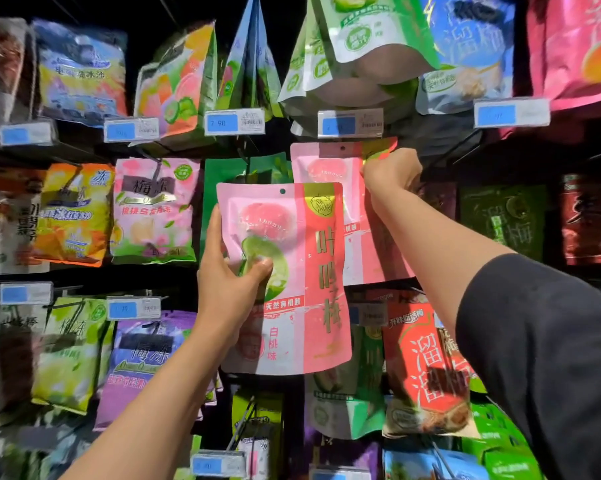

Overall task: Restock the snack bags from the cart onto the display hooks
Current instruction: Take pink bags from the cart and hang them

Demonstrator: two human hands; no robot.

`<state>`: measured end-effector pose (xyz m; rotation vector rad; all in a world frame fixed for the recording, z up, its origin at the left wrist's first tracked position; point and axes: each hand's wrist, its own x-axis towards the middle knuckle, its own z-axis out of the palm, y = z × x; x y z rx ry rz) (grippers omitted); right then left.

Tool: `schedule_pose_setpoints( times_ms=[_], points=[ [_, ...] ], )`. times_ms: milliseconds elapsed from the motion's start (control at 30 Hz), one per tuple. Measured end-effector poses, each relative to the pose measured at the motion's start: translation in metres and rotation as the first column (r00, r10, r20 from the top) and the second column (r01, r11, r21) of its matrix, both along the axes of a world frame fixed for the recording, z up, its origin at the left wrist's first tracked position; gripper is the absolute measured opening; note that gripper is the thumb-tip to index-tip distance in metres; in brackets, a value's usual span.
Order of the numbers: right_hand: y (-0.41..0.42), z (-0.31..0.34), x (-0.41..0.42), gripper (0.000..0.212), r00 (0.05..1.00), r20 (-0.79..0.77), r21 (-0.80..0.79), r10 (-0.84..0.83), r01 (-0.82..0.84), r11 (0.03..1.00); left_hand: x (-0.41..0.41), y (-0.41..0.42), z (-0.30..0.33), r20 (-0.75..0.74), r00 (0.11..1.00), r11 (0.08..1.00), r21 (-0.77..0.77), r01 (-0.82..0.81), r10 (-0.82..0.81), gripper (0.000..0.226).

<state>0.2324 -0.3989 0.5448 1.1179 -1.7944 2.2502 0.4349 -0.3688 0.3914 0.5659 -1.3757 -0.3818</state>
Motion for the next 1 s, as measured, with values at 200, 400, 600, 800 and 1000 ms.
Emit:
schedule_pose_setpoints(
  times_ms=[200, 400, 600, 800, 1000],
  points=[
    [-0.005, 0.001, -0.005, 0.027, 1.000, -0.004, 0.025, -0.003, 0.003, 1.000, -0.010, -0.002, 0.006, -0.023, 1.000, 1.000, 0.004, 0.007, -0.007, 0.088],
    [-0.011, -0.002, -0.006, 0.027, 0.999, -0.027, 0.070, -0.030, 0.032, 0.997, -0.009, -0.007, 0.003, -0.021, 1.000, 1.000, 0.016, 0.021, -0.021, 0.092],
    [-0.015, -0.007, -0.005, 0.031, 0.993, -0.112, 0.162, -0.049, 0.067, 0.985, -0.008, -0.008, -0.001, -0.030, 0.999, 0.999, 0.047, 0.018, -0.017, 0.093],
    [-0.018, -0.027, -0.007, 0.044, 0.976, -0.159, -0.144, -0.147, 0.124, 0.982, -0.011, -0.011, -0.003, -0.036, 0.997, 0.996, 0.060, 0.069, -0.067, 0.095],
    [-0.004, -0.036, 0.002, 0.036, 0.646, -0.050, 0.043, 0.762, -0.761, 0.648, -0.026, -0.015, 0.001, -0.077, 0.977, 0.974, 0.089, 0.208, -0.201, 0.088]
  ],
)
